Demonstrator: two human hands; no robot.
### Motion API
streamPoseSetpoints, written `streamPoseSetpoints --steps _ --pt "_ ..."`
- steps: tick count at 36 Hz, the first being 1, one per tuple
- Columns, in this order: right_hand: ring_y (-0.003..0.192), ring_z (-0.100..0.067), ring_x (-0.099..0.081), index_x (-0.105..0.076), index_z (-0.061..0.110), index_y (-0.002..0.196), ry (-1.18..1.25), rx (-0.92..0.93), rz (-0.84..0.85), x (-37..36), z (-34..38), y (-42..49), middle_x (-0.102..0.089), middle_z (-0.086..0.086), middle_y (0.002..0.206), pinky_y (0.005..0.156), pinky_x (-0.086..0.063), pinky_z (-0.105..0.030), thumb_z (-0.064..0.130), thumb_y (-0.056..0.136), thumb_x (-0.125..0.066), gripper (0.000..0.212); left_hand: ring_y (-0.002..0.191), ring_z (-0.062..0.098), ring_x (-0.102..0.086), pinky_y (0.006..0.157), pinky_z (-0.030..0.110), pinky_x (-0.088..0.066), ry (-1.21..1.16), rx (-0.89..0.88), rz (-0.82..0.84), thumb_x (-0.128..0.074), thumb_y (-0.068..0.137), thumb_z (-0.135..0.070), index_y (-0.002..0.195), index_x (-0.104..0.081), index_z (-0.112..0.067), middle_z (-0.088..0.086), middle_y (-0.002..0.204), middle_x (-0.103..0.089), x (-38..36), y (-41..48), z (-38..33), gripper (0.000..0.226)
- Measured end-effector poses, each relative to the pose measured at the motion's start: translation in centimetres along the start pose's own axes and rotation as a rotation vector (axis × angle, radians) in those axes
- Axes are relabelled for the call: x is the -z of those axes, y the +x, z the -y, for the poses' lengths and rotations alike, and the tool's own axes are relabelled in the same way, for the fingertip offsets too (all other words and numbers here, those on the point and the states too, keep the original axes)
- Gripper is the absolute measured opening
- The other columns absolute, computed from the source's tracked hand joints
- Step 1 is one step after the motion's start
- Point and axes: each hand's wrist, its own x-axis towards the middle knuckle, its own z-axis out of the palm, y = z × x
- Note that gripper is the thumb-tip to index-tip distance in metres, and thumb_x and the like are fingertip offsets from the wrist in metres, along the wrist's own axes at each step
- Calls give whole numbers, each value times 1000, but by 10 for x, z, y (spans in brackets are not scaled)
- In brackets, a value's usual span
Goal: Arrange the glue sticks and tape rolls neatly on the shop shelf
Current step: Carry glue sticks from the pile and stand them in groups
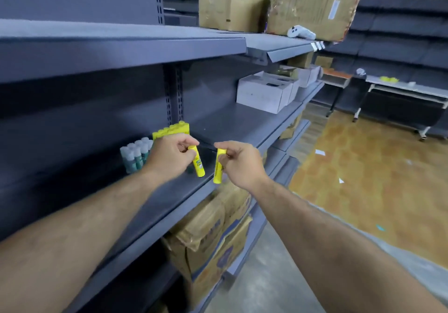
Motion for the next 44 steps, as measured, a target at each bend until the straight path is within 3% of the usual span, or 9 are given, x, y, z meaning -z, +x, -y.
streamPoseSetpoints --steps 3,5,10,15,19,24,32,37,44 --pt "62 -18 -61 -76 27 106 25 13 38 -11 -4 40 -60 16 62 71 -59 -37 9 95 -60 27 68 -5 -57 57 5 -34 83 24 10 -67 85 -12 92 -70 -29 -18 75 -61 0 35 14 19" --pt "62 -16 -58 -77 26 106 36 28 57 -19 -6 66 -61 15 65 77 -60 -39 8 95 -61 26 75 6 -62 61 13 -41 107 27 3 -66 83 -11 92 -65 -32 -16 82 -64 1 57 22 22" --pt "77 -24 -71 -77 26 107 88 52 109 -29 -15 118 -68 13 79 80 -61 -41 9 94 -65 25 71 5 -59 67 22 -44 261 10 -112 -72 80 -12 88 -62 -33 -19 77 -62 -4 92 34 24" --pt "77 -13 -71 -77 30 105 118 101 222 -35 -24 161 -66 19 73 81 -62 -39 10 92 -64 26 80 14 -60 68 28 -46 446 55 -124 -71 86 -24 91 -68 -27 -11 85 -64 -14 106 45 7" --pt "91 -10 -70 -75 29 114 136 126 344 -34 -30 187 -69 16 96 87 -60 -35 12 92 -64 30 88 24 -60 71 30 -43 572 81 -130 -70 83 -20 93 -72 -24 3 93 -65 -22 113 54 12" --pt "102 -11 -69 -76 28 112 163 175 415 -39 -35 208 -73 6 112 94 -58 -36 10 90 -68 30 88 24 -58 77 35 -50 635 114 -141 -73 82 -20 94 -72 -24 -2 89 -52 -31 112 53 12" --pt "95 -11 -71 -76 26 111 191 187 459 -46 -36 218 -72 13 97 88 -60 -36 9 91 -68 28 95 22 -56 74 32 -47 662 -11 -192 -79 77 -10 86 -75 -15 -12 76 -50 -38 108 57 11" --pt "92 -11 -71 -76 27 110 199 225 484 -49 -35 216 -69 20 90 88 -60 -37 6 92 -66 29 89 23 -53 71 33 -49 678 -49 -236 -80 73 -5 78 -73 -15 -5 81 -65 -34 106 66 14" --pt "89 -7 -71 -76 22 114 200 232 482 -55 -32 215 -71 14 93 86 -61 -36 7 93 -66 28 89 24 -51 72 35 -48 700 -39 -239 -77 79 -6 80 -75 -12 0 86 -64 -35 105 73 6"
